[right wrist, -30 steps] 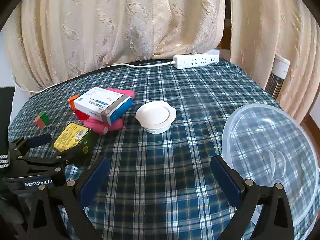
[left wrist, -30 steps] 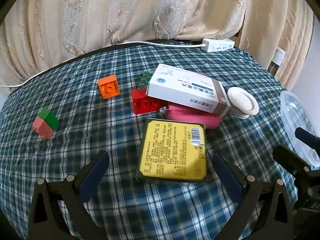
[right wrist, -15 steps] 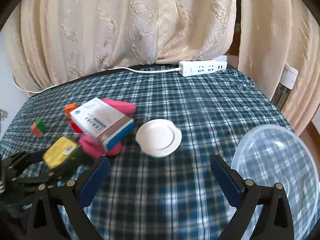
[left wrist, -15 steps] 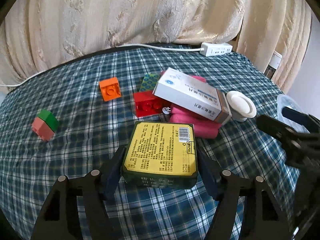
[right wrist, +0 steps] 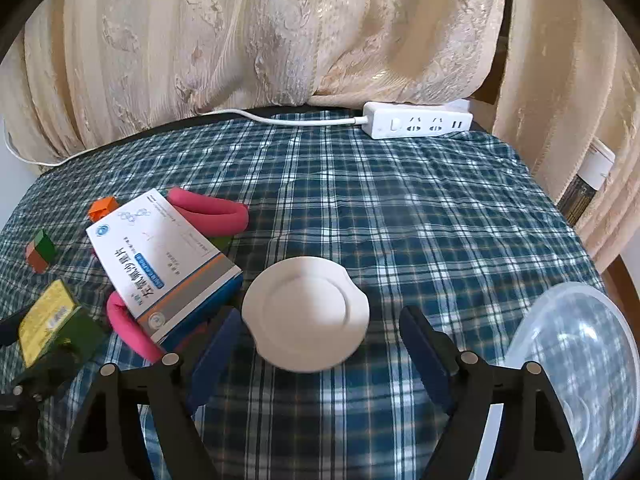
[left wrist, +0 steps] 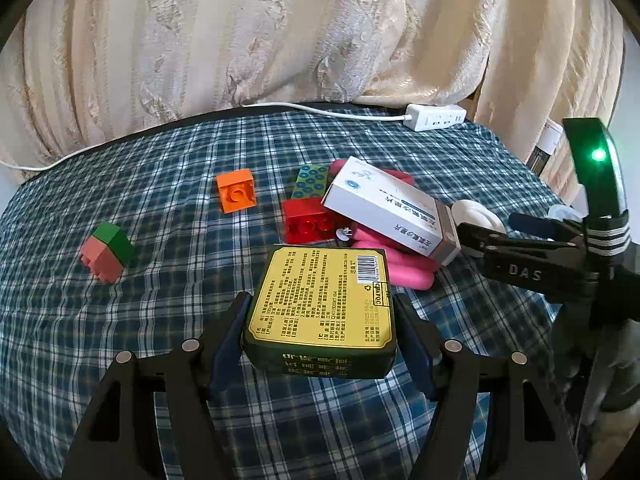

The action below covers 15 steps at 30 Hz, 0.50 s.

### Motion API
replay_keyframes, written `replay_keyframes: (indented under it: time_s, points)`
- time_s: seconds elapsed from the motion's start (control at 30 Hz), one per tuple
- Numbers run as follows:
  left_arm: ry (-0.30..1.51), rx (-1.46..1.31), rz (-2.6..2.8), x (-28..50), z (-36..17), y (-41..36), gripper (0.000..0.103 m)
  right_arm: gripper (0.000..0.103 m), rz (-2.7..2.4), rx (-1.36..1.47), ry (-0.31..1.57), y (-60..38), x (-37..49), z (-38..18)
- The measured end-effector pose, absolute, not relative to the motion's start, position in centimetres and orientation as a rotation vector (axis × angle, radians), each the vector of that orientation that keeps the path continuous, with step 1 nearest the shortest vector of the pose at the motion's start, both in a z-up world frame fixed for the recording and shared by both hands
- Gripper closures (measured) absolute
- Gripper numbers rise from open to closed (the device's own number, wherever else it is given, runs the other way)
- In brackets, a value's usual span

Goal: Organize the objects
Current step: 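Grasp the white round plastic lid with the right tool while the left tool holds the tin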

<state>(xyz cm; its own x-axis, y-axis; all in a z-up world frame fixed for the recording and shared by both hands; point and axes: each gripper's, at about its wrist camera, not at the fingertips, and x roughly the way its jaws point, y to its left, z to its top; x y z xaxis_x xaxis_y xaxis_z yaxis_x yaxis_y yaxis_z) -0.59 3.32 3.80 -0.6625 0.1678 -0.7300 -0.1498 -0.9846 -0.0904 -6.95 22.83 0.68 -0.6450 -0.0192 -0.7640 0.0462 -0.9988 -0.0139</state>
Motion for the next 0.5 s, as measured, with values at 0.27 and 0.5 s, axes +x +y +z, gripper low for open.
replay_keyframes:
  time_s: [0.27, 0.5]
  points:
    - [-0.047, -1.210, 2.708, -0.61, 3.57, 3.23, 0.033, 0.034, -2.759, 1.348, 0.007, 22.76, -7.94, -0.41]
    - [-0.046, -1.218, 2.708, -0.76, 3.42, 3.27, 0.033, 0.034, -2.764, 1.318, -0.018, 22.93, -7.24, 0.06]
